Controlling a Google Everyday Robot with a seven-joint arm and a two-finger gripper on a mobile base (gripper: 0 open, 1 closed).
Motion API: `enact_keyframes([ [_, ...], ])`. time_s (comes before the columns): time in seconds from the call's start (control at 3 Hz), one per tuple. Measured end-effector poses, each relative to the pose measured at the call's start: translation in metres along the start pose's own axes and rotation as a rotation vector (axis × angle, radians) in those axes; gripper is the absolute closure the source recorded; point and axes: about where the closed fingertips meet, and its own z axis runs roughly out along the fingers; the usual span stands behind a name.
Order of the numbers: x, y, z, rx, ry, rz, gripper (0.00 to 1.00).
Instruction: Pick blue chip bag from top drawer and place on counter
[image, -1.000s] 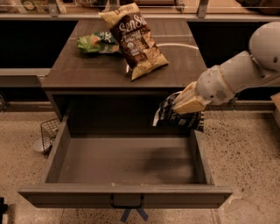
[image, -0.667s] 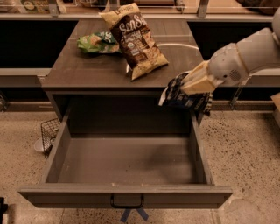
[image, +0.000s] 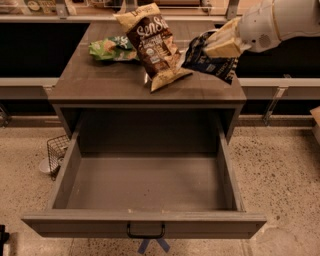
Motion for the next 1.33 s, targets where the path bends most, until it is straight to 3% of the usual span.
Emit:
enact_keyframes([
  [0.33, -0.008, -0.043, 0.018, 0.119, -0.004, -0.097, 1.00],
  [0.67, 0.002, -0.095, 0.044, 0.268, 0.048, -0.128, 1.00],
  [1.0, 0.018, -0.135, 0.081, 0.369, 0.068, -0.068, 1.00],
  [1.33, 0.044, -0.171, 0.122, 0.423, 0.093, 0.036, 0.75],
])
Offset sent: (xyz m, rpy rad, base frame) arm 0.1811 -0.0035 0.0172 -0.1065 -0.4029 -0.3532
